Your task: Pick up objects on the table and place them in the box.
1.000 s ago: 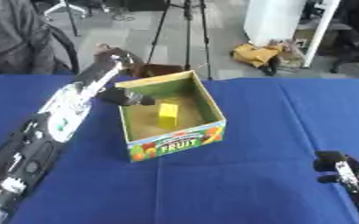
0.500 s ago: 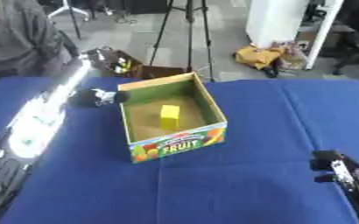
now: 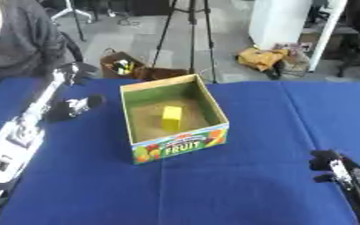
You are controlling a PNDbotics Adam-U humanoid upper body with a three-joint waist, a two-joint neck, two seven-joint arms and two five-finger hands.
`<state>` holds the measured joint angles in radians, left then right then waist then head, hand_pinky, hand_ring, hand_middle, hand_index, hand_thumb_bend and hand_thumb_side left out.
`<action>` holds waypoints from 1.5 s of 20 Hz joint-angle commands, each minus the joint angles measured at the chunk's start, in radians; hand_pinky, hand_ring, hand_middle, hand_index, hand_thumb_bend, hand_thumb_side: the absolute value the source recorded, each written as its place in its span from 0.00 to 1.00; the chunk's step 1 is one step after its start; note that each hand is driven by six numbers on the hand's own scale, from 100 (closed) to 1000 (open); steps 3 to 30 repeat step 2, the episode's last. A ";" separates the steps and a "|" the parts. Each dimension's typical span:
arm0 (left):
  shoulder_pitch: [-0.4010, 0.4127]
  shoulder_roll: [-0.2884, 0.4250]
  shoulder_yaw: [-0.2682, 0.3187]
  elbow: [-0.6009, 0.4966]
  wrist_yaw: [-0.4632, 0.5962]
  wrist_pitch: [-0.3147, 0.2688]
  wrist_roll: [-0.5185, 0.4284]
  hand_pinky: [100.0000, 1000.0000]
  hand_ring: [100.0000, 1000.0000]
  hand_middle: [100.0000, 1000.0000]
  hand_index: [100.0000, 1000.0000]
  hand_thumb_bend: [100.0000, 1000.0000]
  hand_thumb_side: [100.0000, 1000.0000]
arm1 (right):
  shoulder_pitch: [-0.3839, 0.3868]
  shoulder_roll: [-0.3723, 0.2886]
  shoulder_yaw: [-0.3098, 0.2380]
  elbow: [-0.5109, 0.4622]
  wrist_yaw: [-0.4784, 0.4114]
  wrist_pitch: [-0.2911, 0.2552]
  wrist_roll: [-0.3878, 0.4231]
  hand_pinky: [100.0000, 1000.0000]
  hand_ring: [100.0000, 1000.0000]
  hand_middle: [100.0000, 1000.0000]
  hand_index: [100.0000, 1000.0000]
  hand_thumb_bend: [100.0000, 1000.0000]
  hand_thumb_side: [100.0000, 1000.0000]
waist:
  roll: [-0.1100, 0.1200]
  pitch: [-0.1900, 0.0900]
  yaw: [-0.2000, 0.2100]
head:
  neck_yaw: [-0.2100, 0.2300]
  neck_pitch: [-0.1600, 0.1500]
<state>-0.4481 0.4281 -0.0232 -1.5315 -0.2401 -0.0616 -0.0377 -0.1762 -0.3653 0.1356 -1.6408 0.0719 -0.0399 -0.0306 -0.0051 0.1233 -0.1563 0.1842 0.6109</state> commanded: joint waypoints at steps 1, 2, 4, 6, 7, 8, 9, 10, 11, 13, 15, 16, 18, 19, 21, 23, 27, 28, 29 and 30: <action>0.000 0.009 0.021 -0.022 0.083 0.003 0.013 0.71 0.74 0.72 0.76 0.86 0.74 | -0.007 -0.021 -0.009 -0.010 -0.003 -0.001 -0.002 0.57 0.67 0.59 0.76 0.00 0.99 | -0.001 -0.014 0.001 | -0.002 0.001; 0.002 0.010 0.022 -0.023 0.095 0.004 0.013 0.71 0.74 0.72 0.76 0.86 0.74 | -0.007 -0.021 -0.009 -0.010 -0.003 -0.001 -0.002 0.57 0.67 0.59 0.76 0.00 0.99 | -0.001 -0.014 0.001 | -0.002 0.001; 0.002 0.010 0.022 -0.023 0.095 0.004 0.013 0.71 0.74 0.72 0.76 0.86 0.74 | -0.007 -0.021 -0.009 -0.010 -0.003 -0.001 -0.002 0.57 0.67 0.59 0.76 0.00 0.99 | -0.001 -0.014 0.001 | -0.002 0.001; 0.002 0.010 0.022 -0.023 0.095 0.004 0.013 0.71 0.74 0.72 0.76 0.86 0.74 | -0.007 -0.021 -0.009 -0.010 -0.003 -0.001 -0.002 0.57 0.67 0.59 0.76 0.00 0.99 | -0.001 -0.014 0.001 | -0.002 0.001; 0.002 0.010 0.022 -0.023 0.095 0.004 0.013 0.71 0.74 0.72 0.76 0.86 0.74 | -0.007 -0.021 -0.009 -0.010 -0.003 -0.001 -0.002 0.57 0.67 0.59 0.76 0.00 0.99 | -0.001 -0.014 0.001 | -0.002 0.001; 0.002 0.010 0.022 -0.023 0.095 0.004 0.013 0.71 0.74 0.72 0.76 0.86 0.74 | -0.007 -0.021 -0.009 -0.010 -0.003 -0.001 -0.002 0.57 0.67 0.59 0.76 0.00 0.99 | -0.001 -0.014 0.001 | -0.002 0.001; 0.002 0.010 0.022 -0.023 0.095 0.004 0.013 0.71 0.74 0.72 0.76 0.86 0.74 | -0.007 -0.021 -0.009 -0.010 -0.003 -0.001 -0.002 0.57 0.67 0.59 0.76 0.00 0.99 | -0.001 -0.014 0.001 | -0.002 0.001; 0.002 0.010 0.022 -0.023 0.095 0.004 0.013 0.71 0.74 0.72 0.76 0.86 0.74 | -0.007 -0.021 -0.009 -0.010 -0.003 -0.001 -0.002 0.57 0.67 0.59 0.76 0.00 0.99 | -0.001 -0.014 0.001 | -0.002 0.001; 0.002 0.010 0.022 -0.023 0.095 0.004 0.013 0.71 0.74 0.72 0.76 0.86 0.74 | -0.007 -0.021 -0.009 -0.010 -0.003 -0.001 -0.002 0.57 0.67 0.59 0.76 0.00 0.99 | -0.001 -0.014 0.001 | -0.002 0.001; 0.002 0.010 0.022 -0.023 0.095 0.004 0.013 0.71 0.74 0.72 0.76 0.86 0.74 | -0.007 -0.021 -0.009 -0.010 -0.003 -0.001 -0.002 0.57 0.67 0.59 0.76 0.00 0.99 | -0.001 -0.014 0.001 | -0.002 0.001; 0.002 0.010 0.022 -0.023 0.095 0.004 0.013 0.71 0.74 0.72 0.76 0.86 0.74 | -0.007 -0.021 -0.009 -0.010 -0.003 -0.001 -0.002 0.57 0.67 0.59 0.76 0.00 0.99 | -0.001 -0.014 0.001 | -0.002 0.001; 0.002 0.010 0.022 -0.023 0.095 0.004 0.013 0.71 0.74 0.72 0.76 0.86 0.74 | -0.007 -0.021 -0.009 -0.010 -0.003 -0.001 -0.002 0.57 0.67 0.59 0.76 0.00 0.99 | -0.001 -0.014 0.001 | -0.002 0.001; 0.002 0.010 0.022 -0.023 0.095 0.004 0.013 0.71 0.74 0.72 0.76 0.86 0.74 | -0.007 -0.021 -0.009 -0.010 -0.003 -0.001 -0.002 0.57 0.67 0.59 0.76 0.00 0.99 | -0.001 -0.014 0.001 | -0.002 0.001; 0.002 0.010 0.022 -0.023 0.095 0.004 0.013 0.71 0.74 0.72 0.76 0.86 0.74 | -0.007 -0.021 -0.009 -0.010 -0.003 -0.001 -0.002 0.57 0.67 0.59 0.76 0.00 0.99 | -0.001 -0.014 0.001 | -0.002 0.001; 0.002 0.010 0.022 -0.023 0.095 0.004 0.013 0.71 0.74 0.72 0.76 0.86 0.74 | -0.007 -0.021 -0.009 -0.010 -0.003 -0.001 -0.002 0.57 0.67 0.59 0.76 0.00 0.99 | -0.001 -0.014 0.001 | -0.002 0.001; 0.002 0.010 0.022 -0.023 0.095 0.004 0.013 0.71 0.74 0.72 0.76 0.86 0.74 | -0.007 -0.021 -0.009 -0.010 -0.003 -0.001 -0.002 0.57 0.67 0.59 0.76 0.00 0.99 | -0.001 -0.014 0.001 | -0.002 0.001; 0.002 0.010 0.022 -0.023 0.095 0.004 0.013 0.71 0.74 0.72 0.76 0.86 0.74 | -0.007 -0.021 -0.009 -0.010 -0.003 -0.001 -0.002 0.57 0.67 0.59 0.76 0.00 0.99 | -0.001 -0.014 0.001 | -0.002 0.001; 0.002 0.010 0.022 -0.023 0.095 0.004 0.013 0.71 0.74 0.72 0.76 0.86 0.74 | -0.007 -0.021 -0.009 -0.010 -0.003 -0.001 -0.002 0.57 0.67 0.59 0.76 0.00 0.99 | -0.001 -0.014 0.001 | -0.002 0.001; 0.002 0.010 0.022 -0.023 0.095 0.004 0.013 0.71 0.74 0.72 0.76 0.86 0.74 | -0.007 -0.021 -0.009 -0.010 -0.003 -0.001 -0.002 0.57 0.67 0.59 0.76 0.00 0.99 | -0.001 -0.014 0.001 | -0.002 0.001; 0.002 0.010 0.022 -0.023 0.095 0.004 0.013 0.71 0.74 0.72 0.76 0.86 0.74 | -0.007 -0.021 -0.009 -0.010 -0.003 -0.001 -0.002 0.57 0.67 0.59 0.76 0.00 0.99 | -0.001 -0.014 0.001 | -0.002 0.001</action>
